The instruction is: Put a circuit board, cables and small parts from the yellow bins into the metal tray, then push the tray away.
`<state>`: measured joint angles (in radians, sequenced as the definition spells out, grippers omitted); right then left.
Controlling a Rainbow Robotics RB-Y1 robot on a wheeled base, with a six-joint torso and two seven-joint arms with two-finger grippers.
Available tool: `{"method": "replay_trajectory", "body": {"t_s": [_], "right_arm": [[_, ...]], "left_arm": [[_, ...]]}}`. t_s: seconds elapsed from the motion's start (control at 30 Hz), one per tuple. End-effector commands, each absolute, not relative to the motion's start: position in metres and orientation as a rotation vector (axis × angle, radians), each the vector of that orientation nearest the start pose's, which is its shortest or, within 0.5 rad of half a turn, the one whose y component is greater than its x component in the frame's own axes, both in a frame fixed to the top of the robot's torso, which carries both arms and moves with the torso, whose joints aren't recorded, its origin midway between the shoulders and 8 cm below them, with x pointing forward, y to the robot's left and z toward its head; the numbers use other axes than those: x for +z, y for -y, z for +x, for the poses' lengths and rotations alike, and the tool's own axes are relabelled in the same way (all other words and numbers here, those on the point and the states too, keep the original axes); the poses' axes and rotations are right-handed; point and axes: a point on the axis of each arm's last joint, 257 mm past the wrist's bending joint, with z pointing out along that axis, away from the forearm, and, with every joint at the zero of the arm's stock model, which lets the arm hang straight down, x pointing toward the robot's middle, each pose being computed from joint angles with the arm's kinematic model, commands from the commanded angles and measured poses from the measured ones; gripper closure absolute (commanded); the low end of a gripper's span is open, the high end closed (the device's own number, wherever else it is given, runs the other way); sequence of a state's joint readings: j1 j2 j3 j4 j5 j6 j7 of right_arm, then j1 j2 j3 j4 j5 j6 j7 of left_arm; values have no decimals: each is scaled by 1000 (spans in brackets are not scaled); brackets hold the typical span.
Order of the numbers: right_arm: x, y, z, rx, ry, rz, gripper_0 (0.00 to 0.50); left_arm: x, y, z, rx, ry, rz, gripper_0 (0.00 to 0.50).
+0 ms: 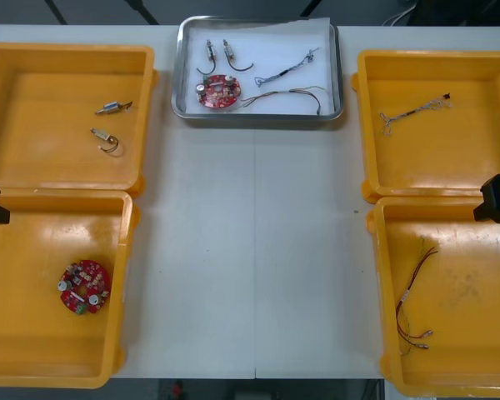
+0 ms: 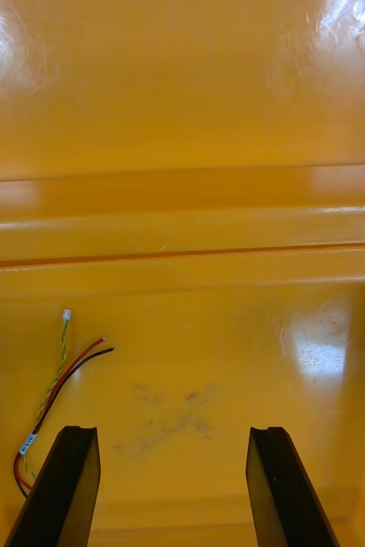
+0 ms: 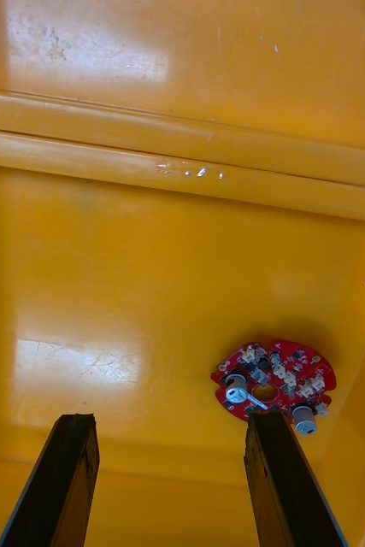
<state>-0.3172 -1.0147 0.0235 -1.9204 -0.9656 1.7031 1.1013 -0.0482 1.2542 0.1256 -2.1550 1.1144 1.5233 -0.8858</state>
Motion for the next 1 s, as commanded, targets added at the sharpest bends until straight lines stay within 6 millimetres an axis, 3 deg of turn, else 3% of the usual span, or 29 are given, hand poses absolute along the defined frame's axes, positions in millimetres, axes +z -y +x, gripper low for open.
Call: {"method": "replay_trajectory", "body": {"t_s": [0.03,0.53,1.0], "right_arm": [[-171,393,415,-71,-2734,161,0],[-149,384,420,-14,-2686,129,0],[-149,383,420,-19,-2682,125,0]], "left_arm": [[-145,-406,375,82,-2663,-204,0],[-145,-406,375,82,-2663,-204,0],[-145,-406,375,82,-2663,-204,0]]}}
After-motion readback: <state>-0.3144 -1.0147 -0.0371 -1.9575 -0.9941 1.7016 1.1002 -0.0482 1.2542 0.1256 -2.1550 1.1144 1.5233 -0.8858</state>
